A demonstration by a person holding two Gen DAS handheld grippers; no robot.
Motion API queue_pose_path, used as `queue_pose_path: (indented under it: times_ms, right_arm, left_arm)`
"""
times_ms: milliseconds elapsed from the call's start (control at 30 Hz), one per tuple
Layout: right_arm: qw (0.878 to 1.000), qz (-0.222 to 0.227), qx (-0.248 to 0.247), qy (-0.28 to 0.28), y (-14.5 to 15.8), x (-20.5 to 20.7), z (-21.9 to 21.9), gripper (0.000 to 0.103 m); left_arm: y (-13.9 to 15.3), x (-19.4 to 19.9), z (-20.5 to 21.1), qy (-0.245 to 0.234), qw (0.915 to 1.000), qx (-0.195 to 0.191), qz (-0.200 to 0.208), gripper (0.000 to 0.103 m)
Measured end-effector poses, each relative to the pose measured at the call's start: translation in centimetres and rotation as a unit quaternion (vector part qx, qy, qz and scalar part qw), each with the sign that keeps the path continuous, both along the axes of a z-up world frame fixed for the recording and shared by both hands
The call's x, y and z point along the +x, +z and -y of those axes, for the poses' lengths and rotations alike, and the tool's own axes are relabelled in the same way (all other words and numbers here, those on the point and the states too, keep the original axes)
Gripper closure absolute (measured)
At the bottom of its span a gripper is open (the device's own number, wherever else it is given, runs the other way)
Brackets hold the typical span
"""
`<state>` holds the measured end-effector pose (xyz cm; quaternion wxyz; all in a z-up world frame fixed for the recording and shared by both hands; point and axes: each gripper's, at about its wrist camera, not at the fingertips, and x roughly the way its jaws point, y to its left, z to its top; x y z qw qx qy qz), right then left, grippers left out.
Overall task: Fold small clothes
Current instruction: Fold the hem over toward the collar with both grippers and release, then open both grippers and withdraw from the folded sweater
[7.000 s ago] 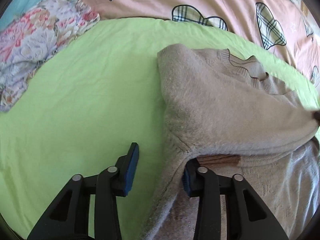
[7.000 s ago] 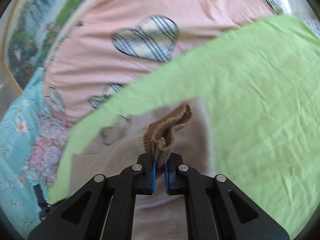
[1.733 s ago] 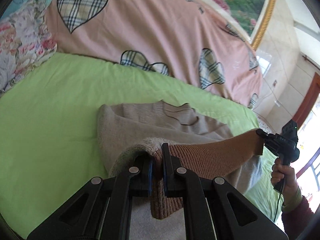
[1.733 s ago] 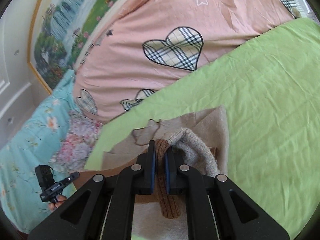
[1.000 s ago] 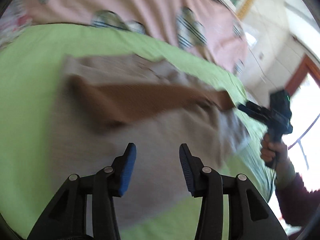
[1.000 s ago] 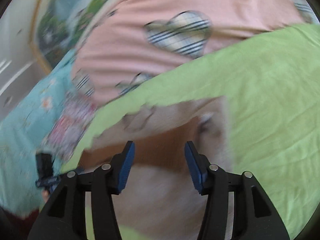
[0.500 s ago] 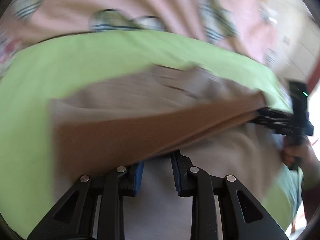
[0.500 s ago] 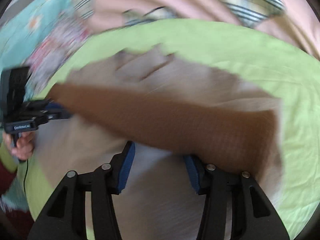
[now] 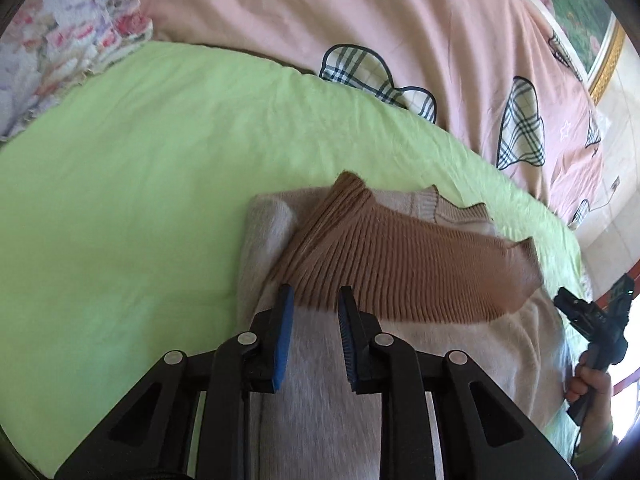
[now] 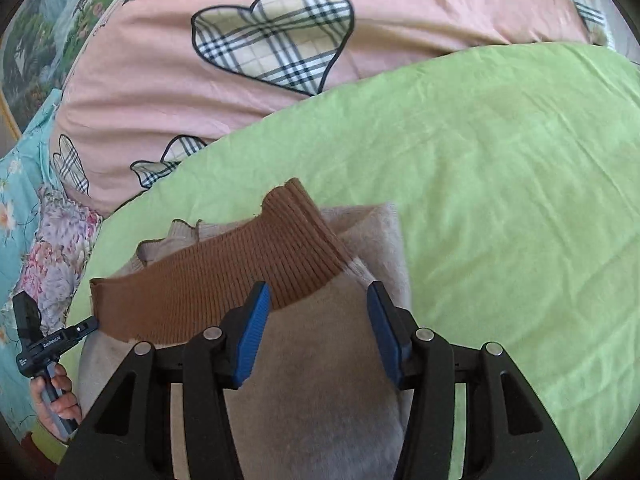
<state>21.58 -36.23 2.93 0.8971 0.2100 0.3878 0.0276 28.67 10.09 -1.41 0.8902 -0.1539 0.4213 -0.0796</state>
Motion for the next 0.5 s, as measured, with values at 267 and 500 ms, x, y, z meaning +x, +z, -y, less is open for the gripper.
queue_pose_path:
  times_ms: [267, 500]
  right_arm:
    - [1.0, 0.016, 0.022, 0.007, 0.6, -7.9, -1.5, 0.044]
    - [0.999, 0.019, 0.024, 0.032, -0.5, -13.5, -5.0, 0.043]
  left_arm:
    - [1.8, -10.5, 3.0, -0.032, 0.9987, -0.033, 0.021, 0.054]
    - [0.3, -17.9, 4.9, -0.035, 0.996, -0.082, 0.01, 0.04]
